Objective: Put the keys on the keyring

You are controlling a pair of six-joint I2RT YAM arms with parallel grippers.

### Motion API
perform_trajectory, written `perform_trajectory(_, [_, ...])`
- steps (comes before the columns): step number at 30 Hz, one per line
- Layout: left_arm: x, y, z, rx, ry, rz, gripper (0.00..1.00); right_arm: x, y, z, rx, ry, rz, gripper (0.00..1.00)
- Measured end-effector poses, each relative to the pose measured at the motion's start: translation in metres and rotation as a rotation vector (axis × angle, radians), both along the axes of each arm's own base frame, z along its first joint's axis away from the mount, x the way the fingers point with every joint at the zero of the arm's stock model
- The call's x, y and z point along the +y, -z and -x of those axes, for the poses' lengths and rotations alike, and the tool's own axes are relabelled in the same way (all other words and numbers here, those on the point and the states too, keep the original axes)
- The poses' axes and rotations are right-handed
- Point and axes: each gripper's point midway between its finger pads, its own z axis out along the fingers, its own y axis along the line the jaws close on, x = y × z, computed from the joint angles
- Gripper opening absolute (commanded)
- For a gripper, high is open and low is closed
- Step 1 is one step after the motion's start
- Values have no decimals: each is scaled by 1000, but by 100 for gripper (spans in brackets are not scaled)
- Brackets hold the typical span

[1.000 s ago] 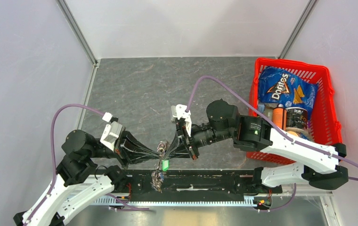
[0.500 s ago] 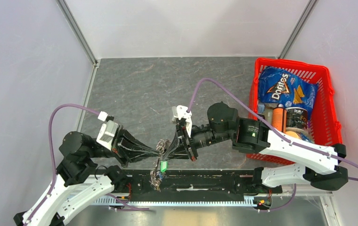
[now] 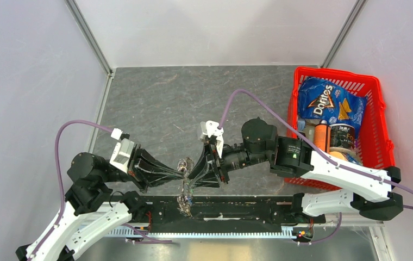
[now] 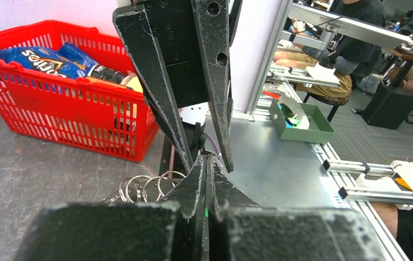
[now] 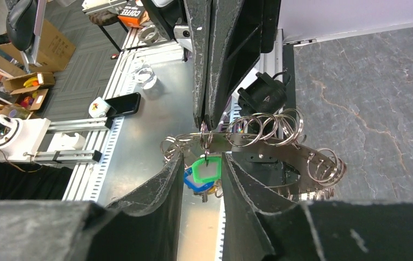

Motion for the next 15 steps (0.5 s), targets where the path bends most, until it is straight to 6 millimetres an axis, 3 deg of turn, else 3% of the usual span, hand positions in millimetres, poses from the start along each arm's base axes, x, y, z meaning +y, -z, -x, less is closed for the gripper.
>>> perform_trajectory(9, [-1, 4, -2, 14, -5, -2, 2, 2, -3, -7, -18, 38, -13, 38])
perform_trajectory(15, [-1, 2, -2, 8, -6, 7, 2, 2, -4, -8, -21, 40, -17, 30])
